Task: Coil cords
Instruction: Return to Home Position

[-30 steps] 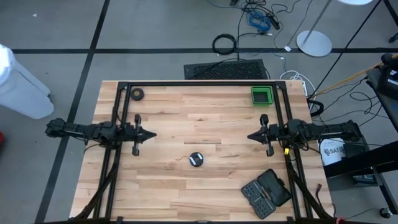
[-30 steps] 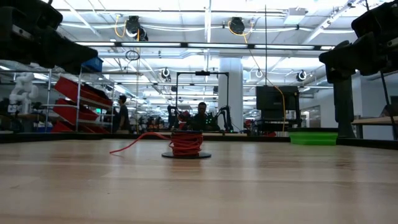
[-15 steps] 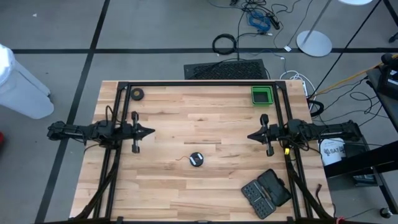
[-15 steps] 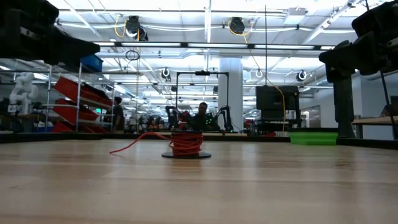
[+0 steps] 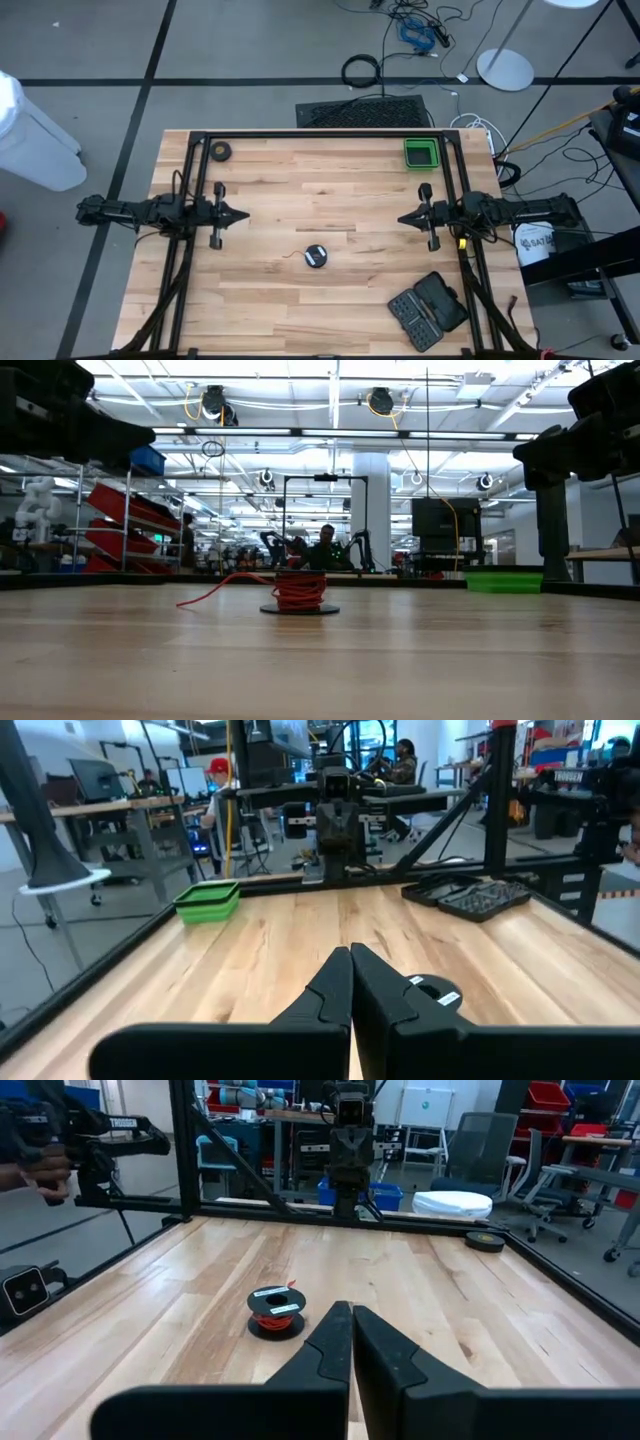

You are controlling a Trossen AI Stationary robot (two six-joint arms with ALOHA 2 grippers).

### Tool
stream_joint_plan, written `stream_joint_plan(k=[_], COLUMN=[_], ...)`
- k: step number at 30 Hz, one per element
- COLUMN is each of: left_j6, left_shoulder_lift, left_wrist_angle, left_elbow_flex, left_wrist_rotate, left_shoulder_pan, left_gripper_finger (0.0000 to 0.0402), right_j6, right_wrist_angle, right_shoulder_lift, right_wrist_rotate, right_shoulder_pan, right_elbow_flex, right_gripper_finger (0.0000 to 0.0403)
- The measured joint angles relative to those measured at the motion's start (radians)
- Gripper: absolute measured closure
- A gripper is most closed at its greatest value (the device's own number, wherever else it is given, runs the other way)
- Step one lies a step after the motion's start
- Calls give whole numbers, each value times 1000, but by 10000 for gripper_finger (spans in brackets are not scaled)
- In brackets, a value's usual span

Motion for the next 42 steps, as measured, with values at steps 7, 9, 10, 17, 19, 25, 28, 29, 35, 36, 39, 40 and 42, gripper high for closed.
stream_joint_plan(k=[7, 9, 10, 17, 19, 25, 28, 29, 35, 36, 39, 40, 42], left_j6=[35, 36, 36, 29, 34, 36, 35, 35, 11, 11, 9, 9, 8], left_shoulder_lift=[0, 0, 0, 11, 11, 12, 12, 12, 12, 12, 12, 12, 12], left_wrist_angle=[14, 14, 23, 23, 24, 25, 25, 25, 24, 24, 24, 24, 24], left_elbow_flex=[-2, -2, -9, -15, -15, -15, -15, -15, -15, -15, -15, -15, -15], left_wrist_rotate=[46, 86, 101, 97, 90, 86, 85, 85, 84, 84, 83, 82, 82], left_shoulder_pan=[1, 0, 0, 1, 1, 0, 0, 0, 0, 0, 0, 0, 0], left_gripper_finger=[400, 401, 401, 401, 401, 401, 400, 399, 391, 391, 390, 390, 390], right_j6=[0, 0, 0, 0, 0, 0, 0, 0, 0, 0, 0, 0, 0], right_wrist_angle=[0, 0, -1, 0, 0, 2, 2, 2, 4, 4, 5, 5, 8], right_shoulder_lift=[0, 0, 0, -1, 0, 0, 0, 0, 0, 0, 0, 0, 0], right_wrist_rotate=[0, 0, -1, -3, -4, -4, -5, -5, -5, -5, -5, -5, -5], right_shoulder_pan=[0, 0, 0, 0, 0, 0, 0, 0, 0, 0, 0, 0, 0], right_elbow_flex=[0, 0, 0, 0, 0, 0, 0, 0, 0, 0, 0, 0, 0], right_gripper_finger=[403, 403, 403, 403, 403, 403, 403, 403, 403, 403, 403, 403, 403])
